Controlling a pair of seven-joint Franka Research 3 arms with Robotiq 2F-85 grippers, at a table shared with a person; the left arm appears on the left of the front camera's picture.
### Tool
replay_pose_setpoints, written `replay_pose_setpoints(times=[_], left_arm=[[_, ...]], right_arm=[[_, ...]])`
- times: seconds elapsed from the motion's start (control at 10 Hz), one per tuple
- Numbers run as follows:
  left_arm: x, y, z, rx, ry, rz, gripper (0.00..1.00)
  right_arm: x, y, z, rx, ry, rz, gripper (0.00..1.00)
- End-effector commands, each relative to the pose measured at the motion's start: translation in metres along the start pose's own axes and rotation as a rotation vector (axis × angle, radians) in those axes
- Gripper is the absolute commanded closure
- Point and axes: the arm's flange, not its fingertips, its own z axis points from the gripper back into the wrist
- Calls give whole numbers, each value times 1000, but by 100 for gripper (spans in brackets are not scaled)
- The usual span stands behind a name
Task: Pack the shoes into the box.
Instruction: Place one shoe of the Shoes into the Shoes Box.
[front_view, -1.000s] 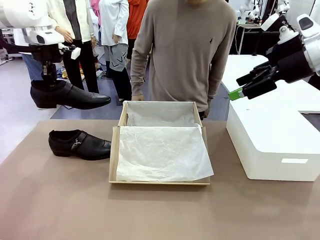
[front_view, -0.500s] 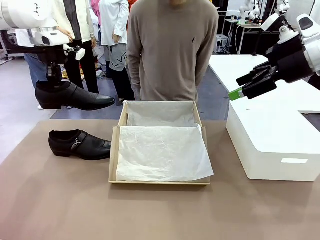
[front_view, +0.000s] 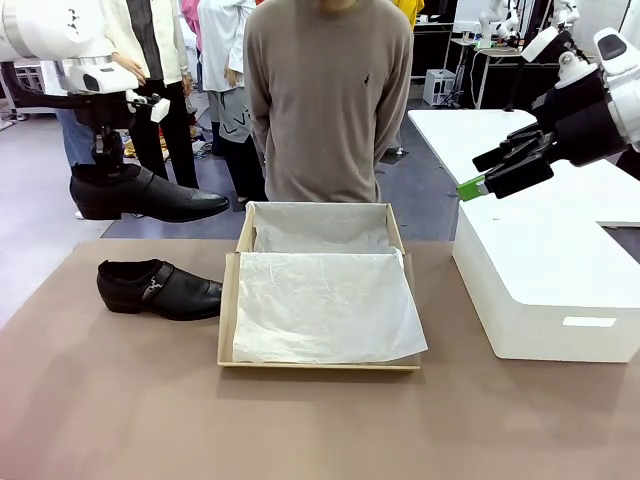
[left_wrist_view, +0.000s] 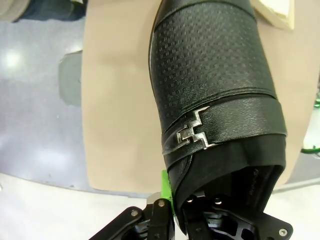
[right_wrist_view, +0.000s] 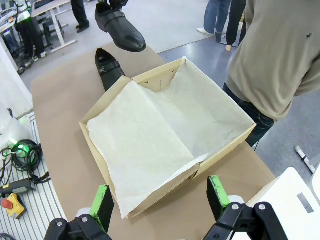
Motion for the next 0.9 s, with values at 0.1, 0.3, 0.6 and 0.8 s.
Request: replay_pose_setpoints(times=[0.1,0.3,0.6,0.8], left_arm=[[37,-12,19,-9,1,18,100],[70,-17,29,-36,-15,17,100],[125,-25,33,-40,-48,14,100],[159,-29,28,-52,-60,-6,100]], right_arm=[[0,-2,0,10,-12,10,0],[0,-2,0,10,-12,10,0],[0,-2,0,10,-12,10,0],[0,-2,0,10,-12,10,0]])
